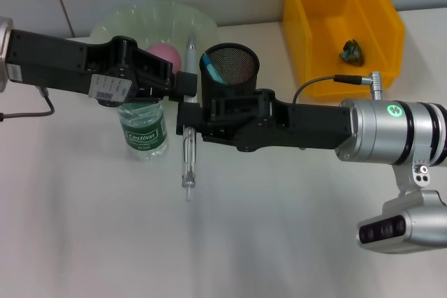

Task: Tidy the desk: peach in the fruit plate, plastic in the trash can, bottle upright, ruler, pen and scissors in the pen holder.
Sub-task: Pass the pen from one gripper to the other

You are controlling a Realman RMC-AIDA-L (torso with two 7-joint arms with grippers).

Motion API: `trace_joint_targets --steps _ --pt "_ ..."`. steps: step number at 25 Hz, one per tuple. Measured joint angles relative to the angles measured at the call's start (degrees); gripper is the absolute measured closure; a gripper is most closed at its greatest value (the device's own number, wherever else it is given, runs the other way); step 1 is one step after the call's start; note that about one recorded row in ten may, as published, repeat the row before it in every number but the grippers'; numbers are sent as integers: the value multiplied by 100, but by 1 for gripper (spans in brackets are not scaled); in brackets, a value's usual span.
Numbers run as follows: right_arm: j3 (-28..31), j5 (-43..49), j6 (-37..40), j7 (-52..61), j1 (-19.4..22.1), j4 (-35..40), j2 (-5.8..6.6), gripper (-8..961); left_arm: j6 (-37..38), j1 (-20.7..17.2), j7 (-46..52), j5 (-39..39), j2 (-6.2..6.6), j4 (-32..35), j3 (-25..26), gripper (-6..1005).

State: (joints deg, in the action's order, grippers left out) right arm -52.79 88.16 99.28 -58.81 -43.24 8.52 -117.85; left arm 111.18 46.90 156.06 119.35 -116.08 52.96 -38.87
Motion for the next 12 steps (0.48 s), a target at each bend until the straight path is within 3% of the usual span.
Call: trace_joint_targets --steps 12 --pt "-12 -1 37 -19 -21 9 8 740 -10 -5 3 1 -3 -18 -7 854"
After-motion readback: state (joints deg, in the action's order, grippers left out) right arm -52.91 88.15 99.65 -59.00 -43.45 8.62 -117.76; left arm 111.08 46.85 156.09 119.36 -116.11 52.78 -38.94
